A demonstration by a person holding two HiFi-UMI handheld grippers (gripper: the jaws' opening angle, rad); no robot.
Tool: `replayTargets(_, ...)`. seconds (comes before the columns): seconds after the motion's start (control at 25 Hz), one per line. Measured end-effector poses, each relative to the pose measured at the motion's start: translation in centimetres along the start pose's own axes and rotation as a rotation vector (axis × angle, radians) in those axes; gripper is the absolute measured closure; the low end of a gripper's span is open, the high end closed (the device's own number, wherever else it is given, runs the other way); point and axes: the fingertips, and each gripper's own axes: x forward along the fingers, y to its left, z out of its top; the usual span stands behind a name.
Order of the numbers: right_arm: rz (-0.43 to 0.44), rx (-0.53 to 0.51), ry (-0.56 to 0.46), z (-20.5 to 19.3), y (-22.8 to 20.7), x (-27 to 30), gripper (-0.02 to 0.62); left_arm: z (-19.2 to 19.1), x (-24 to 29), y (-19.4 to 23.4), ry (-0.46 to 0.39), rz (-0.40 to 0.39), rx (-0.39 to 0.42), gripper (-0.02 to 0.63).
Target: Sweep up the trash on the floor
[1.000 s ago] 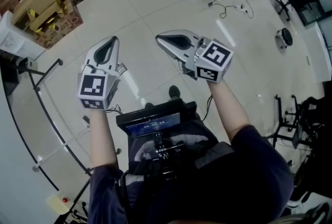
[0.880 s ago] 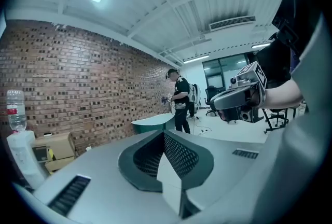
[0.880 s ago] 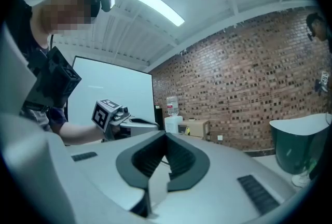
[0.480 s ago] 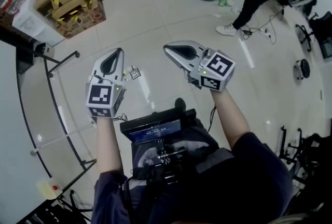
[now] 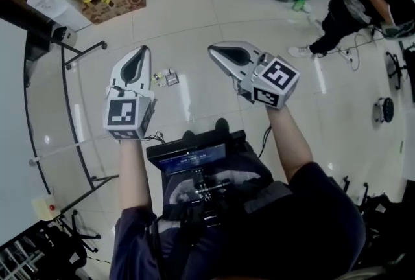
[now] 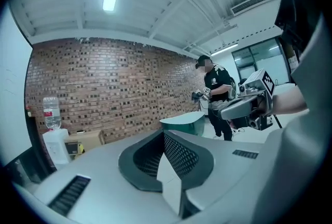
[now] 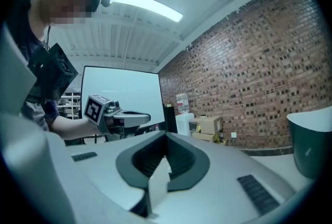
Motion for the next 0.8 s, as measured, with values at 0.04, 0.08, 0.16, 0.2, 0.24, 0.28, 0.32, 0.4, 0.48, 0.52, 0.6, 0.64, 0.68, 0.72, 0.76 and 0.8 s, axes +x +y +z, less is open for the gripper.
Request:
replayTargets(0.04,0.008,-0.002,0.0,0.1,-0.2,0.0,0.586,0.3,0.0,0.0,0.0,0.012,-0.002,0.603)
replayTargets(0.08,0.016,-0.003,-0.002,0.1,-0.3,-0.1,0.586,0.5,0.1,-0.1,0.004,0.019,-0.004,0.603)
replayTargets(0.16,0.03,-0.01,-0.003,0.3,-0.8,-0.4,0.586,1.0,0.6,-0.4,0.008,0.027,0.002,0.603)
replayTargets(0.2,0.036,-0.012,-0.004,0.3,-1.1,-0.6,0.586,1.2,0.9,-0.7,0.006,0.032,0.008,0.603)
replayTargets(0.24,0.043,-0.01,-0.004,0.2,-1.4,-0.9,0.586,1.3,1.2,-1.0,0.004,0.038,0.013,0.603)
replayTargets(0.28,0.05,-0.005,-0.005,0.1,-1.7,-1.3,0.586,1.4,1.4,-1.4,0.004,0.043,0.016,0.603)
replayTargets(0.32,0.058,0.0,-0.004,-0.1,-2.1,-1.7,0.586,1.4,1.7,-1.9,0.006,0.05,0.018,0.603)
replayTargets(0.4,0.073,0.003,0.0,-0.3,-2.9,-2.3,0.586,1.7,2.2,-2.7,0.007,0.065,0.022,0.603)
replayTargets(0.48,0.083,0.003,0.002,-0.5,-3.4,-2.7,0.586,1.6,2.5,-3.2,0.01,0.08,0.026,0.603)
replayTargets(0.52,0.086,0.004,0.002,-0.6,-3.5,-2.7,0.586,1.3,2.6,-3.2,0.017,0.084,0.029,0.603)
replayTargets(0.6,0.086,0.006,0.001,-0.8,-3.7,-2.6,0.586,0.7,2.8,-3.2,0.031,0.085,0.038,0.603)
replayTargets(0.64,0.085,0.005,0.003,-0.9,-3.8,-2.5,0.586,0.6,2.9,-3.1,0.035,0.084,0.043,0.603)
replayTargets(0.68,0.084,0.003,0.004,-0.9,-3.8,-2.4,0.586,0.6,3.0,-3.1,0.036,0.082,0.046,0.603)
replayTargets(0.72,0.081,0.001,0.006,-0.9,-3.9,-2.3,0.586,0.6,3.1,-3.0,0.035,0.079,0.048,0.603)
replayTargets(0.76,0.079,-0.003,0.008,-0.9,-4.0,-2.2,0.586,0.7,3.3,-2.9,0.033,0.075,0.051,0.603)
replayTargets(0.8,0.076,-0.009,0.01,-0.8,-4.0,-2.0,0.586,0.7,3.4,-2.8,0.031,0.07,0.054,0.603)
